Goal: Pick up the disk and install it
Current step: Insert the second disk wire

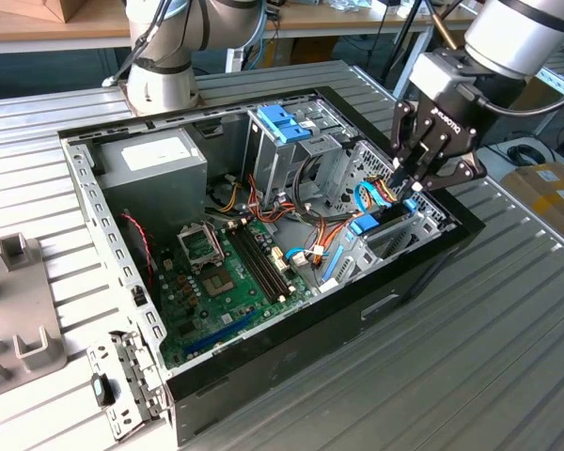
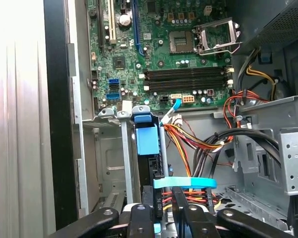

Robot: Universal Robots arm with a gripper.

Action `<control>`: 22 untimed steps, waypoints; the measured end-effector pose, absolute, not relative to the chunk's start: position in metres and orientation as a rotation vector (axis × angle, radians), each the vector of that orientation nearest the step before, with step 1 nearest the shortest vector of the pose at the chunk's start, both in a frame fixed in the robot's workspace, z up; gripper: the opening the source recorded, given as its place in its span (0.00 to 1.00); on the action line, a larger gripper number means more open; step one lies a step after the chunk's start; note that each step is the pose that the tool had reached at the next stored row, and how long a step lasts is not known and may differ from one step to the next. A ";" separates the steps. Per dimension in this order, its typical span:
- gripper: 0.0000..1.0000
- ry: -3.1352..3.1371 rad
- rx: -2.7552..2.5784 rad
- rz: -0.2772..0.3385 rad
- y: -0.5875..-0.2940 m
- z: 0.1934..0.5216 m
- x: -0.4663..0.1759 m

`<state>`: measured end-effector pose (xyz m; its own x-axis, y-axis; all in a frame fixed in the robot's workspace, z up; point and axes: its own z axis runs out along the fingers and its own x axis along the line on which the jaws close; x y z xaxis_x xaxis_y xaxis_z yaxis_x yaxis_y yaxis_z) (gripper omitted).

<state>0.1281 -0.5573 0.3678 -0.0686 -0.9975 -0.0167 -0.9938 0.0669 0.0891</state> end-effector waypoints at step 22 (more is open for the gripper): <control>0.10 -2.247 2.099 -0.140 -0.556 0.352 0.130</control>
<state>0.1299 -0.5555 0.3525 -0.0689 -0.9975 -0.0157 -0.9918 0.0668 0.1093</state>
